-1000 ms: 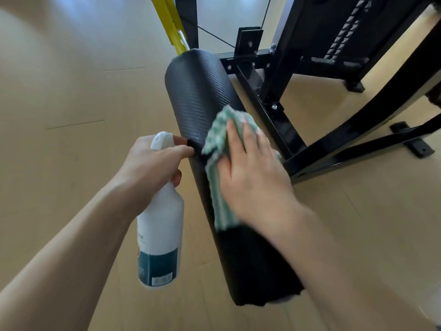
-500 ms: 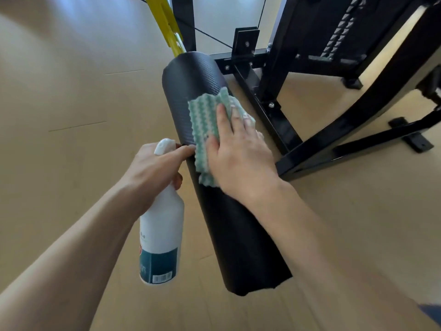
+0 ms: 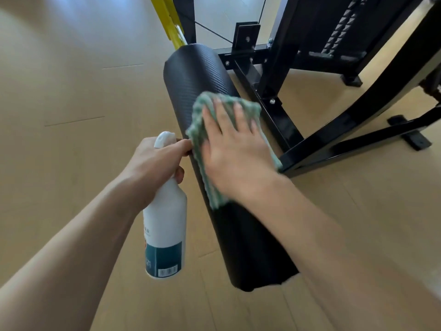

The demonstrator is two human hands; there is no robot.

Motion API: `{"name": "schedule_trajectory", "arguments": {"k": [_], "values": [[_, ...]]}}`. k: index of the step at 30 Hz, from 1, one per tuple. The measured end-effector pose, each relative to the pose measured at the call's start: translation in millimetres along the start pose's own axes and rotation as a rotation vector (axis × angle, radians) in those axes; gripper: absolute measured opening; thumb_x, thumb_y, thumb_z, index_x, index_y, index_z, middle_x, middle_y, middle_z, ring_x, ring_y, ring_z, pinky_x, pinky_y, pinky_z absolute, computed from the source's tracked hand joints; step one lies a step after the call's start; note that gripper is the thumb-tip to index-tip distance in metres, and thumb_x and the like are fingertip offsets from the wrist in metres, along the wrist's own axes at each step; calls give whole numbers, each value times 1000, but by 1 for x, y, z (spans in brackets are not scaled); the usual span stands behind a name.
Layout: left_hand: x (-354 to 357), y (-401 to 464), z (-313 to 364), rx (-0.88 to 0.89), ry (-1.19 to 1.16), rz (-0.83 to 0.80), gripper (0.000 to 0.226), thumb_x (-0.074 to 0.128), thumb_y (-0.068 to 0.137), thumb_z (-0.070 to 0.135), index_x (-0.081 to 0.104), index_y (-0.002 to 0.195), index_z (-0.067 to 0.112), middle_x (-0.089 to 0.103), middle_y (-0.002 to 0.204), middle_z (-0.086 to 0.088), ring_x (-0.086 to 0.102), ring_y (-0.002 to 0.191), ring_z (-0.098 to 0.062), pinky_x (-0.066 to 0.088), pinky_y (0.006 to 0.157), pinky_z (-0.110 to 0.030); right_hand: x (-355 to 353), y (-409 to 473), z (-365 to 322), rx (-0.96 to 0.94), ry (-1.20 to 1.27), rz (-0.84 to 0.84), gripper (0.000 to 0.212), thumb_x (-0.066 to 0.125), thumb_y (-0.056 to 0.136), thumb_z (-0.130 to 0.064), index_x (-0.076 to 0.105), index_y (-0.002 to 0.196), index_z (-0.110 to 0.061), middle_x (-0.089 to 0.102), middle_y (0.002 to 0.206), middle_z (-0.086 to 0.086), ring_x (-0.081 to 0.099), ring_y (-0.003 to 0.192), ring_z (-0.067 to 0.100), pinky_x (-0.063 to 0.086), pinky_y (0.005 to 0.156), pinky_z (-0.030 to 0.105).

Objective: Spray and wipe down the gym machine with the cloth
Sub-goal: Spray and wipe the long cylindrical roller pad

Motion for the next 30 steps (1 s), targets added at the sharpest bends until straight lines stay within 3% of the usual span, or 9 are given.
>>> {"name": "schedule_trajectory", "arguments": {"k": [7, 11, 13, 18, 22, 25, 27, 29, 30], "values": [[1, 5, 0, -30, -9, -14, 26, 71, 94, 49, 76, 99, 23, 58, 54, -8, 51, 51, -19, 44, 65, -34, -26, 181, -17, -57, 106, -58, 66, 25, 103, -31, -6, 161, -25, -12, 169, -5, -11, 155, 28, -2, 125, 54], [5, 8, 5, -4, 34, -3, 28, 70, 96, 47, 72, 100, 20, 62, 51, -5, 56, 53, -18, 49, 70, -36, -32, 226, -12, 56, 284, -106, 61, 20, 98, -32, 28, 157, -17, 31, 161, 10, 29, 146, 37, 28, 117, 55], [5, 10, 7, -1, 54, -8, 29, 70, 96, 47, 72, 101, 18, 62, 51, -4, 57, 55, -18, 49, 71, -37, -33, 226, -10, 73, 314, -106, 55, 20, 102, -30, 35, 152, -12, 38, 156, 12, 37, 140, 35, 34, 113, 53], [5, 7, 8, -7, 58, -17, 31, 69, 96, 45, 73, 100, 15, 61, 52, -6, 55, 54, -18, 46, 67, -34, -30, 182, 4, 135, 387, -47, 60, 15, 107, -36, 1, 162, -19, 0, 170, 4, 7, 155, 30, 14, 124, 54], [5, 2, 4, -1, 5, -16, 30, 73, 93, 42, 74, 99, 13, 64, 65, -12, 55, 57, -20, 46, 69, -35, -3, 96, 28, 123, 448, -40, 60, 13, 108, -34, 2, 162, -11, -6, 169, 9, -2, 156, 27, 5, 127, 44], [4, -3, 4, -7, 5, -4, 31, 74, 92, 43, 75, 100, 13, 66, 70, -18, 56, 59, -21, 48, 70, -38, 6, -11, 38, 165, 552, 20, 58, 19, 110, -37, 8, 162, -15, 9, 169, 6, 9, 155, 22, 8, 125, 35], [3, -9, 7, -9, 10, -3, 30, 74, 93, 44, 73, 100, 15, 67, 74, -19, 56, 61, -22, 50, 71, -40, 6, -69, 43, 159, 588, 100, 53, 24, 110, -37, 22, 160, -20, 27, 165, -1, 27, 150, 16, 25, 122, 33], [2, -15, 9, 4, 28, 9, 29, 72, 95, 43, 70, 97, 14, 64, 72, -14, 56, 60, -21, 51, 72, -39, 4, -90, 59, 163, 657, 160, 45, 29, 110, -34, 49, 148, -20, 55, 144, -3, 55, 125, 12, 49, 99, 27], [2, -18, 12, 20, 37, 27, 27, 72, 96, 41, 68, 94, 14, 62, 71, -12, 56, 59, -20, 51, 71, -38, 5, -83, 71, 238, 741, 136, 41, 31, 110, -34, 63, 131, -18, 67, 123, 0, 62, 104, 14, 51, 80, 25]]}}
Point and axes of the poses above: each hand's wrist, its own y-axis towards the middle knuckle, its own x-axis out of the palm, z = x × y, the point moved 2 cm from there along y, towards the middle knuckle
